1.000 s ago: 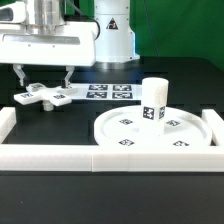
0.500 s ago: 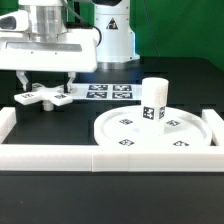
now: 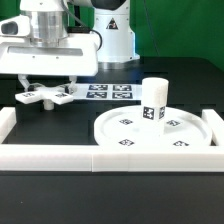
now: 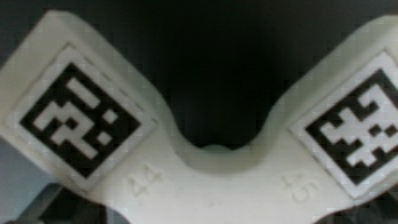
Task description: Assemble round table
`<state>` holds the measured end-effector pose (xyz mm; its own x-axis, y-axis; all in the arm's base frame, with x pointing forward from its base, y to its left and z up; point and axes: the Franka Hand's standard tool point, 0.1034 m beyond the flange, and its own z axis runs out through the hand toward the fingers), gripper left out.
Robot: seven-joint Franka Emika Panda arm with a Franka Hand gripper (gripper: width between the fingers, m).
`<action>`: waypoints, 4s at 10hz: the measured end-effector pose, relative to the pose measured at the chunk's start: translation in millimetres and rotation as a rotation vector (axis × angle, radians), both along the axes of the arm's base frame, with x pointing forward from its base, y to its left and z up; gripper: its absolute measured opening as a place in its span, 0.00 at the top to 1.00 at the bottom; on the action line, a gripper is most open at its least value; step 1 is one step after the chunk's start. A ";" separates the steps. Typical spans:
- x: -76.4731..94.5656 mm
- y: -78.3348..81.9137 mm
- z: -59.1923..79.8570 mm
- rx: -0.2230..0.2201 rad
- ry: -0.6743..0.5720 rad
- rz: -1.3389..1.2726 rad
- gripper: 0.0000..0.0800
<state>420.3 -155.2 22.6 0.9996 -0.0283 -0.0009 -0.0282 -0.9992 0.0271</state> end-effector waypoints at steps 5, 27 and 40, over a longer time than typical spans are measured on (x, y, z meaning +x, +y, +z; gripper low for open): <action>2.1 3.2 1.3 0.002 0.000 0.007 0.44; 134.6 186.4 122.3 0.093 -0.009 0.008 0.44; 136.0 192.3 82.6 0.059 0.031 0.093 0.44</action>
Offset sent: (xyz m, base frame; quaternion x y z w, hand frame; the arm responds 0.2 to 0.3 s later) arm 0.0048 0.0026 0.0072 -0.0026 -0.0029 -0.0070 1.0000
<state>556.3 37.1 105.2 0.9973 0.0661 -0.0310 0.0651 -0.9974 -0.0324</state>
